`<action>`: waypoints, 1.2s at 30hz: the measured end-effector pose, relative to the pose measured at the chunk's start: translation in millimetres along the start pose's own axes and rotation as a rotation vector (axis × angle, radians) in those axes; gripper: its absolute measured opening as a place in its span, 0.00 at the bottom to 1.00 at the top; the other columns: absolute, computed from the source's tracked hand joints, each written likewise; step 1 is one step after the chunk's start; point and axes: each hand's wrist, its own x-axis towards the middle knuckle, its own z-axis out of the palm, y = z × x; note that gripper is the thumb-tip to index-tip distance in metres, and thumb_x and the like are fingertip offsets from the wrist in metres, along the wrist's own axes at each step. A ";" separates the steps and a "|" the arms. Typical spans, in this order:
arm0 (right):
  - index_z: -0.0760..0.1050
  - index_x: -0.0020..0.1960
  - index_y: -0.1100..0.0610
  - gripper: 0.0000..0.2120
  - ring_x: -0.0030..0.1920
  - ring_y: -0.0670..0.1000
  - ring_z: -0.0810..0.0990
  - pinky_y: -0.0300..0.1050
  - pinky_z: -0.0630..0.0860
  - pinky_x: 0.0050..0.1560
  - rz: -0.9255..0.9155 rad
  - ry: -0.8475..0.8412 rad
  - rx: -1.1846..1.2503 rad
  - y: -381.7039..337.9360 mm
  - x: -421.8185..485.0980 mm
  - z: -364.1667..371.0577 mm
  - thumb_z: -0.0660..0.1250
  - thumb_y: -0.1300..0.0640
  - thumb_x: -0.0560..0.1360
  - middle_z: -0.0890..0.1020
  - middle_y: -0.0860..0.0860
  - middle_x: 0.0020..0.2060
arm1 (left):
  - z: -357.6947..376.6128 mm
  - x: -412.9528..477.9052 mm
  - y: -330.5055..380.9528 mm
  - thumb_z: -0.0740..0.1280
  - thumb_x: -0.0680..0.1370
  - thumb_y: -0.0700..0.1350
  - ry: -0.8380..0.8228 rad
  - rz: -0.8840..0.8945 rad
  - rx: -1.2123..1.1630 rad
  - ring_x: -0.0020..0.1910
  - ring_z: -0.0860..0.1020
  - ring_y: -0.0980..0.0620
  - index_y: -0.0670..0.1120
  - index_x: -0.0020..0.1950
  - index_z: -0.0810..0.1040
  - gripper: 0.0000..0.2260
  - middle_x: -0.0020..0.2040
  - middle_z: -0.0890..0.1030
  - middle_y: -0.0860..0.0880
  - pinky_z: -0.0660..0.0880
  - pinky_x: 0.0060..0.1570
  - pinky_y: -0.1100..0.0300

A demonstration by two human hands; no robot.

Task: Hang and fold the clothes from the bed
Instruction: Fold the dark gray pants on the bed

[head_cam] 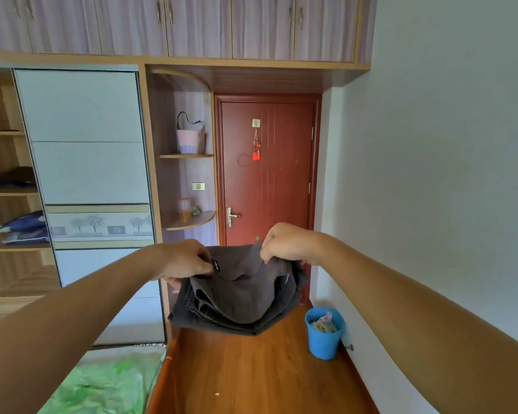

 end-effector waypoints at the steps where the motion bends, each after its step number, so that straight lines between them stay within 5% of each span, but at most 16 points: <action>1: 0.75 0.39 0.57 0.07 0.39 0.54 0.71 0.49 0.68 0.38 -0.007 -0.004 -0.009 6.7 17.5 -9.2 0.70 0.58 0.63 0.71 0.54 0.38 | -2.9 17.8 5.0 0.64 0.81 0.46 0.005 -0.005 -0.007 0.44 0.81 0.52 0.49 0.59 0.79 0.09 0.50 0.81 0.48 0.77 0.32 0.65; 8: 0.70 0.38 0.56 0.09 0.38 0.54 0.65 0.51 0.61 0.37 -0.050 -0.037 -0.035 30.8 147.3 -40.3 0.69 0.58 0.63 0.66 0.54 0.37 | -30.2 133.2 1.4 0.65 0.81 0.47 0.026 -0.062 -0.014 0.45 0.80 0.52 0.50 0.58 0.80 0.08 0.50 0.83 0.49 0.76 0.31 0.66; 14: 0.72 0.38 0.58 0.08 0.35 0.53 0.70 0.49 0.65 0.37 -0.100 -0.076 -0.021 18.8 283.1 -27.4 0.70 0.58 0.63 0.71 0.53 0.32 | -66.9 241.3 -56.0 0.65 0.80 0.46 0.066 -0.116 -0.015 0.39 0.79 0.52 0.49 0.55 0.81 0.07 0.45 0.82 0.49 0.76 0.31 0.65; 22: 0.69 0.34 0.56 0.09 0.32 0.53 0.68 0.46 0.64 0.34 -0.172 -0.120 0.019 -32.0 489.2 -0.2 0.70 0.60 0.63 0.69 0.53 0.30 | -150.0 385.0 -161.9 0.67 0.79 0.47 0.155 -0.192 -0.030 0.52 0.82 0.44 0.50 0.54 0.82 0.06 0.52 0.82 0.44 0.84 0.47 0.52; 30: 0.67 0.31 0.56 0.11 0.32 0.54 0.68 0.43 0.67 0.32 -0.278 -0.255 -0.011 -84.4 669.6 54.7 0.68 0.62 0.66 0.68 0.54 0.30 | -207.9 488.4 -272.9 0.70 0.78 0.50 0.210 -0.394 -0.052 0.48 0.82 0.45 0.50 0.60 0.79 0.11 0.55 0.79 0.46 0.83 0.38 0.57; 33: 0.73 0.36 0.57 0.06 0.35 0.54 0.71 0.46 0.69 0.36 -0.329 -0.318 -0.011 -93.6 736.6 84.0 0.69 0.58 0.62 0.72 0.54 0.33 | -223.4 523.6 -312.1 0.71 0.77 0.51 0.231 -0.478 -0.074 0.50 0.82 0.45 0.51 0.61 0.79 0.13 0.56 0.79 0.46 0.84 0.45 0.52; 35: 0.79 0.45 0.64 0.16 0.40 0.54 0.74 0.48 0.70 0.39 -0.374 -0.351 0.001 -98.2 783.5 99.8 0.69 0.56 0.61 0.72 0.50 0.40 | -232.5 548.8 -333.3 0.71 0.78 0.50 0.254 -0.517 -0.098 0.50 0.82 0.45 0.50 0.61 0.79 0.13 0.56 0.78 0.46 0.84 0.46 0.53; 36: 0.79 0.52 0.68 0.23 0.42 0.53 0.74 0.48 0.69 0.41 -0.399 -0.365 0.007 -100.6 807.5 106.7 0.70 0.56 0.61 0.78 0.60 0.40 | -236.2 562.8 -341.9 0.71 0.78 0.49 0.268 -0.534 -0.109 0.50 0.82 0.46 0.50 0.61 0.79 0.13 0.55 0.78 0.46 0.84 0.44 0.55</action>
